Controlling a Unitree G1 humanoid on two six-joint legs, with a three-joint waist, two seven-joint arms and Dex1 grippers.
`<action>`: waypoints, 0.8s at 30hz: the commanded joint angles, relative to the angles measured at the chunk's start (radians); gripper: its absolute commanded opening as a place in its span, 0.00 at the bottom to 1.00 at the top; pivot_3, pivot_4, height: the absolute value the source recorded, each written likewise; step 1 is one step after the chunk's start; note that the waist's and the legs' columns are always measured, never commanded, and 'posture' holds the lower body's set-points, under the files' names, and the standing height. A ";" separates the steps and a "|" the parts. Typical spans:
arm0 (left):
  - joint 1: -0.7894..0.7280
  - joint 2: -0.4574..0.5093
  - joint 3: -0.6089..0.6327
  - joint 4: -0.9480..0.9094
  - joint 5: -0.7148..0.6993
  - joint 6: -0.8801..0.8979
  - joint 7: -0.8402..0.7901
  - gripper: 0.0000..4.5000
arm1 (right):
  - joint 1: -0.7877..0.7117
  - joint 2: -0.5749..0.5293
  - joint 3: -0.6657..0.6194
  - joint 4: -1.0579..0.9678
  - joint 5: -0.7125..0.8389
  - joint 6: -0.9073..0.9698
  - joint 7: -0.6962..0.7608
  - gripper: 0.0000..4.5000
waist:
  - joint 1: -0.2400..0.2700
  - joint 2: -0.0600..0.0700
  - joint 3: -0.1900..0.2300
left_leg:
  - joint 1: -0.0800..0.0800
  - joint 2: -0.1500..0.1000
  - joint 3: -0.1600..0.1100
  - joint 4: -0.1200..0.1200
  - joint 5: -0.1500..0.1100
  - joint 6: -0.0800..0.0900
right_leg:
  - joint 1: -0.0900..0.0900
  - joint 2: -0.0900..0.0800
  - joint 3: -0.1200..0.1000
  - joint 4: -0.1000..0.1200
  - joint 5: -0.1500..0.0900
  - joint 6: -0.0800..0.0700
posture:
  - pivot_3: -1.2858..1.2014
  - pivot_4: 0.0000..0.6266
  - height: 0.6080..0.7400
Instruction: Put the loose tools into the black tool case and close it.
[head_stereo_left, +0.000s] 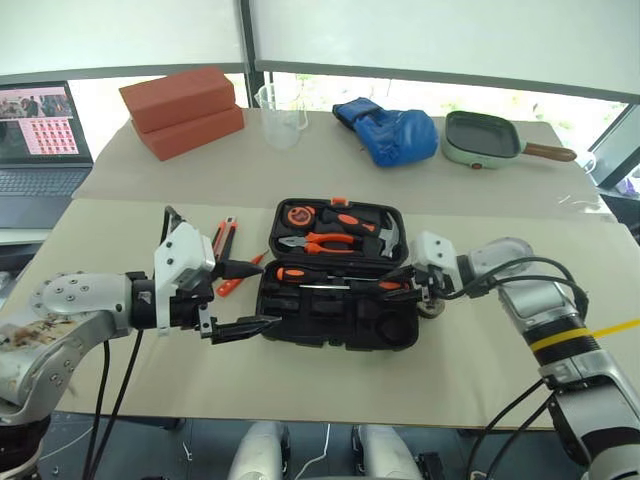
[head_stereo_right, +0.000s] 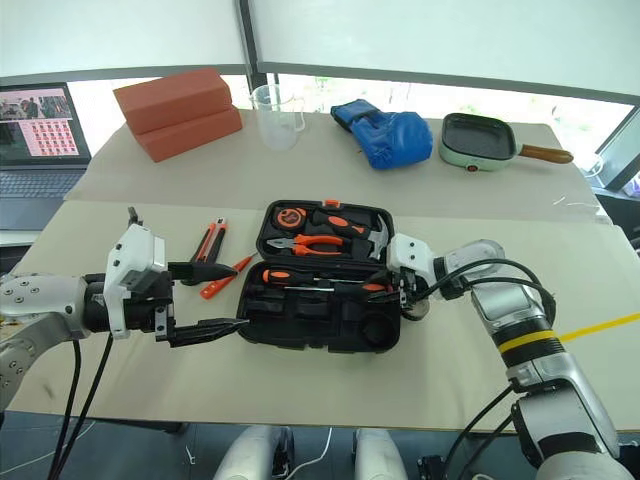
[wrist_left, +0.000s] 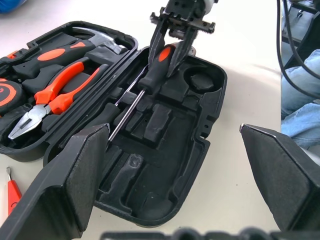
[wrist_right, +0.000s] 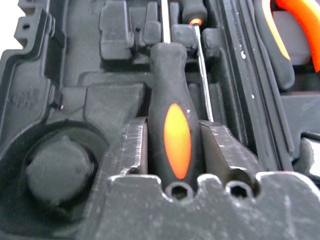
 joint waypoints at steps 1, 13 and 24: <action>-0.012 0.012 0.014 -0.012 0.001 -0.026 -0.002 1.00 | 0.005 0.001 -0.052 -0.092 0.064 0.087 0.002 0.73 | 0.000 0.000 0.000 | 0.000 0.000 0.000 0.000 0.000 0.000 | 0.000 0.000 0.000 0.000 0.000 0.000 | 0.52 0.24 0.99; -0.031 0.009 -0.016 0.009 0.025 -0.053 -0.016 1.00 | 0.015 0.116 -0.075 -0.110 0.103 0.191 -0.108 0.66 | -0.001 0.000 0.000 | 0.000 0.000 0.001 0.000 0.000 0.000 | 0.000 0.000 0.000 0.001 0.000 0.000 | 0.52 0.24 0.99; -0.031 0.011 -0.022 0.016 0.041 -0.064 -0.032 1.00 | 0.050 0.163 -0.044 -0.041 0.052 0.125 -0.119 0.01 | -0.006 0.000 0.000 | 0.000 0.000 0.001 0.000 0.000 0.000 | 0.000 0.000 0.000 0.001 0.000 0.000 | 0.52 0.24 0.99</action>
